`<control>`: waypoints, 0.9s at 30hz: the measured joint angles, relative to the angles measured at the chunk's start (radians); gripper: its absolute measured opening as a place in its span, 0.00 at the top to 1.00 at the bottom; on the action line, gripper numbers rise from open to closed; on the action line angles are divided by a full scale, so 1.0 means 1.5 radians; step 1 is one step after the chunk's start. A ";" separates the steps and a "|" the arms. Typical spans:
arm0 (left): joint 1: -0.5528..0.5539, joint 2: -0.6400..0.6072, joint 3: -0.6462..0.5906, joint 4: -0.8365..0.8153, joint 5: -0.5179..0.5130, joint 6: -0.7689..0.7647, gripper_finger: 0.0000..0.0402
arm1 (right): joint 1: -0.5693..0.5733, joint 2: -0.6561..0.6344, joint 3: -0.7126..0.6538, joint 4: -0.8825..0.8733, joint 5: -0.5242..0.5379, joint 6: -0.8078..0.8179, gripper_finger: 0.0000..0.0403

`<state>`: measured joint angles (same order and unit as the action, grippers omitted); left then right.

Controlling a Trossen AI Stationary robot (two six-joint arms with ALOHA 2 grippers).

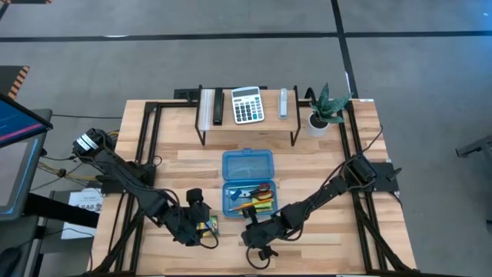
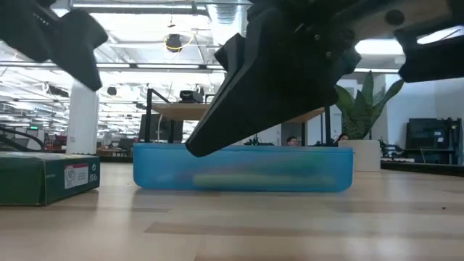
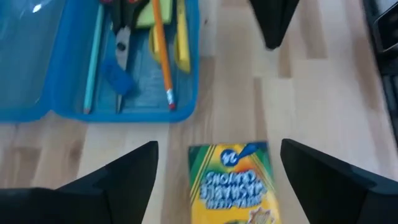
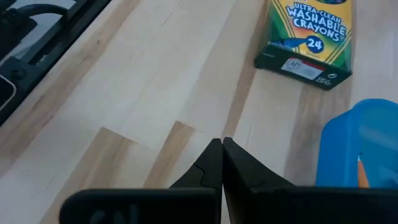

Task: Pack school essentials
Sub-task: Put the crayon pack into the blue supply box

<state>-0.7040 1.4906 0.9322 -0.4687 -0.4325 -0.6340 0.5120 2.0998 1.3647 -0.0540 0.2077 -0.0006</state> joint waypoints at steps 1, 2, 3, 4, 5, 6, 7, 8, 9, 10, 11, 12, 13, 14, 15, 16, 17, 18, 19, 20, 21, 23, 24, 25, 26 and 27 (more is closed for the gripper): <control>0.000 0.000 0.001 -0.012 0.003 -0.008 0.20 | 0.000 0.000 0.000 0.000 0.000 0.000 0.94; 0.000 0.000 0.001 -0.020 0.008 -0.018 0.20 | 0.000 0.000 0.000 0.000 0.000 0.000 0.94; 0.000 0.000 -0.001 -0.025 0.012 -0.030 0.20 | 0.003 0.000 0.000 0.000 0.001 0.000 0.94; 0.000 0.000 -0.004 -0.027 0.018 -0.044 0.20 | 0.004 0.000 0.000 0.000 0.002 0.000 0.94; -0.001 0.000 -0.007 -0.028 0.020 -0.055 0.20 | 0.004 0.000 0.000 0.000 0.002 0.000 0.94; -0.002 0.000 -0.010 -0.028 0.022 -0.062 0.19 | 0.005 0.000 0.000 -0.001 0.002 0.000 0.94; -0.003 0.000 -0.011 -0.028 0.023 -0.065 0.19 | 0.006 0.000 0.000 -0.002 0.002 0.000 0.94; -0.003 0.000 -0.011 -0.026 0.024 -0.065 0.18 | 0.007 0.000 0.000 -0.005 0.002 0.000 0.94; -0.003 0.000 -0.011 -0.022 0.025 -0.063 0.17 | 0.007 0.000 0.000 -0.010 0.002 0.001 0.94; -0.003 0.000 -0.011 -0.020 0.027 -0.060 0.16 | 0.007 0.000 0.000 -0.013 0.002 0.001 0.94; -0.002 0.000 -0.011 -0.020 0.027 -0.059 0.15 | 0.007 0.000 0.000 -0.015 0.002 0.001 0.94; 0.000 0.006 -0.010 -0.019 0.029 -0.059 0.14 | 0.007 -0.002 0.000 -0.017 0.002 0.001 0.94; 0.003 0.014 -0.009 -0.016 0.039 -0.060 0.13 | 0.007 -0.006 0.000 -0.021 0.002 0.001 0.94; 0.005 0.022 -0.009 -0.019 0.047 -0.060 0.13 | 0.007 -0.009 0.000 -0.021 0.002 0.003 0.94; 0.006 0.031 -0.009 -0.020 0.057 -0.059 0.13 | 0.007 -0.011 0.001 -0.020 0.002 0.005 0.94; 0.007 0.041 -0.007 -0.020 0.065 -0.058 0.13 | 0.007 -0.012 0.001 -0.021 0.002 0.005 0.95; 0.010 0.053 -0.001 -0.026 0.079 -0.054 0.13 | 0.007 -0.018 0.000 -0.031 0.002 0.005 0.95; 0.014 0.065 0.005 -0.038 0.094 -0.052 0.13 | 0.008 -0.027 -0.001 -0.045 0.002 0.006 0.95; 0.017 0.074 0.013 -0.054 0.108 -0.051 0.13 | 0.008 -0.032 -0.001 -0.041 0.002 0.011 0.95; 0.019 0.081 0.023 -0.064 0.118 -0.051 0.13 | 0.008 -0.035 0.002 -0.032 0.002 0.017 0.95; 0.021 0.088 0.035 -0.068 0.125 -0.049 0.13 | 0.009 -0.044 0.002 -0.040 0.002 0.020 0.95; 0.024 0.100 0.055 -0.077 0.132 -0.038 0.13 | 0.014 -0.059 -0.001 -0.064 0.002 0.022 0.95; 0.024 0.103 0.059 -0.082 0.134 -0.035 0.13 | 0.015 -0.059 0.001 -0.049 0.002 0.025 0.95; 0.024 0.104 0.062 -0.087 0.135 -0.033 0.13 | 0.016 -0.060 0.002 -0.048 0.002 0.025 0.95; 0.025 0.106 0.067 -0.087 0.140 -0.033 0.13 | 0.016 -0.066 0.000 -0.059 0.003 0.025 0.95; 0.026 0.107 0.071 -0.084 0.143 -0.032 0.13 | 0.017 -0.070 -0.001 -0.065 0.002 0.024 0.95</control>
<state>-0.6651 1.6508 1.0387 -0.5946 -0.2185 -0.6826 0.5373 1.9948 1.3636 -0.1511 0.2111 0.0352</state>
